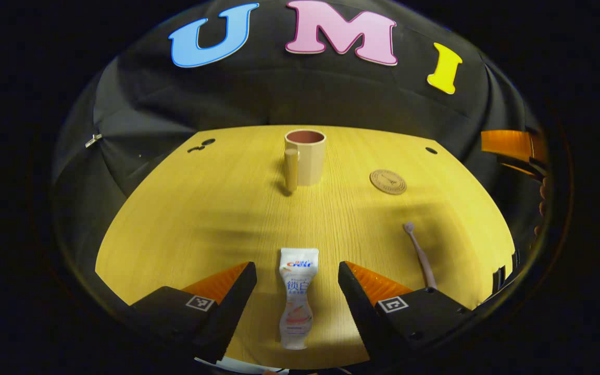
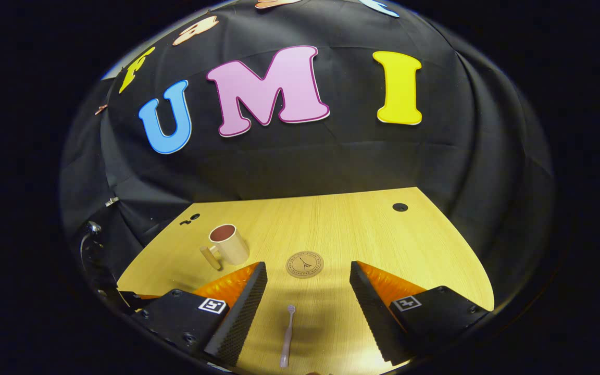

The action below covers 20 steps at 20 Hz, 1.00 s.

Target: Put the toothbrush and toothpaste on the desktop into the cup, then pick up the cup and place it on the coaster on the desktop.

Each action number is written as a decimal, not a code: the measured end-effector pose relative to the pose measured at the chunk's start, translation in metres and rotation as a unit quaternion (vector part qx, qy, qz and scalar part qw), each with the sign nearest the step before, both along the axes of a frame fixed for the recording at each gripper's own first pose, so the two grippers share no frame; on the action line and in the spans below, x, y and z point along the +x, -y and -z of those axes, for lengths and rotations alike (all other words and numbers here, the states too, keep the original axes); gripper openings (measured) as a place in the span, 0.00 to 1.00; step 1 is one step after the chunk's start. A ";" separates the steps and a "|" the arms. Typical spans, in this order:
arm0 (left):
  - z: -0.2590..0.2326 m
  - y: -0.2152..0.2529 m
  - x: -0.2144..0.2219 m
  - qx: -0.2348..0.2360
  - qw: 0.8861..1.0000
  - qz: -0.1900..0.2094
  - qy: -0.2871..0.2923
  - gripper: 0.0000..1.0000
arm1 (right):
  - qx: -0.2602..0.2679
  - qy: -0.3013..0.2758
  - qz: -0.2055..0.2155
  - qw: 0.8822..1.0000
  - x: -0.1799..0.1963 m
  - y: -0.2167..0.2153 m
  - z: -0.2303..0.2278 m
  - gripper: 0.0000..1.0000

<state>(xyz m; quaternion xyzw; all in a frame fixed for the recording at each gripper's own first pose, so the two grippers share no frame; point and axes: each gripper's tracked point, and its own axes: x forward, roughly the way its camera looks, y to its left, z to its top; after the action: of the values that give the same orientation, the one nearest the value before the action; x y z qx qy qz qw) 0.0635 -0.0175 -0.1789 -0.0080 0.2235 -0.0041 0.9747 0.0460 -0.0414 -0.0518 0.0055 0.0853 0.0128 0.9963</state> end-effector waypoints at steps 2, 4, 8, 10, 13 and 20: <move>0.015 0.001 0.000 0.006 1.000 0.004 -0.018 0.98 | 0.002 -0.006 0.003 1.000 0.002 0.004 0.004 0.98; 0.028 0.002 -0.001 0.015 0.999 0.006 -0.035 0.98 | 0.005 -0.013 0.006 1.000 0.005 0.006 0.008 0.98; 0.048 -0.001 0.003 0.017 0.998 0.002 -0.053 0.96 | 0.004 -0.021 0.008 1.000 0.009 0.008 0.014 0.98; 0.056 -0.003 0.004 0.014 0.998 -0.002 -0.063 0.94 | 0.004 -0.028 0.006 1.000 0.008 0.008 0.021 0.98; 0.060 -0.003 0.008 -0.001 0.998 -0.005 -0.066 0.82 | 0.005 -0.040 0.003 0.999 0.006 0.005 0.033 0.98; 0.056 -0.001 0.010 0.026 0.997 0.021 -0.068 0.36 | 0.002 -0.077 0.005 0.997 -0.001 -0.003 0.061 0.99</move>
<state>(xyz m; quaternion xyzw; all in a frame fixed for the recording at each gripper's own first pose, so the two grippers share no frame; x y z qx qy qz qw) 0.0740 -0.0166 -0.2353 0.0215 0.2892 -0.0182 0.9568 0.0450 -0.0384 -0.1129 0.0089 0.1613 0.0077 0.9868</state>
